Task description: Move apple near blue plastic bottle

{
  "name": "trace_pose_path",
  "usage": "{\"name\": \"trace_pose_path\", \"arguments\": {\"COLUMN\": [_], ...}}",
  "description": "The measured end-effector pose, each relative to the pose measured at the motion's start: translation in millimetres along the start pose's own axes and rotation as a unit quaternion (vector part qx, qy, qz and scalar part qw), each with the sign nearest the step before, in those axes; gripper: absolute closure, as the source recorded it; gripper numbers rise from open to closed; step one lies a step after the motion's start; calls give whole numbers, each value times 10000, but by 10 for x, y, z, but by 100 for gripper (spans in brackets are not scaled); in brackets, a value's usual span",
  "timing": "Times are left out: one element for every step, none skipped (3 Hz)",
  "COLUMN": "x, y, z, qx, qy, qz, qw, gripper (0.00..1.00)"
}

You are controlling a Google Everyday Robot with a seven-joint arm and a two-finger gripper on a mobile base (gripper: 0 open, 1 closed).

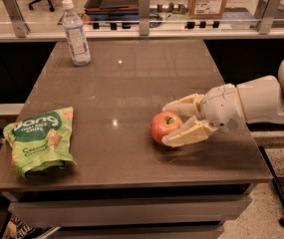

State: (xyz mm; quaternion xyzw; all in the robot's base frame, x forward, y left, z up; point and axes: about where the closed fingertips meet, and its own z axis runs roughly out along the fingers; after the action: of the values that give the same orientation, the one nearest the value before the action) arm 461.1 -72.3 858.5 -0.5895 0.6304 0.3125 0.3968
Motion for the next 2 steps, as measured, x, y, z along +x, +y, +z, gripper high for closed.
{"name": "trace_pose_path", "arguments": {"x": [-11, -85], "y": [6, -84], "z": [12, -63], "qx": [-13, 138], "qy": [1, -158], "qz": [-11, 36], "qw": [10000, 9998], "gripper": [100, 100]}}
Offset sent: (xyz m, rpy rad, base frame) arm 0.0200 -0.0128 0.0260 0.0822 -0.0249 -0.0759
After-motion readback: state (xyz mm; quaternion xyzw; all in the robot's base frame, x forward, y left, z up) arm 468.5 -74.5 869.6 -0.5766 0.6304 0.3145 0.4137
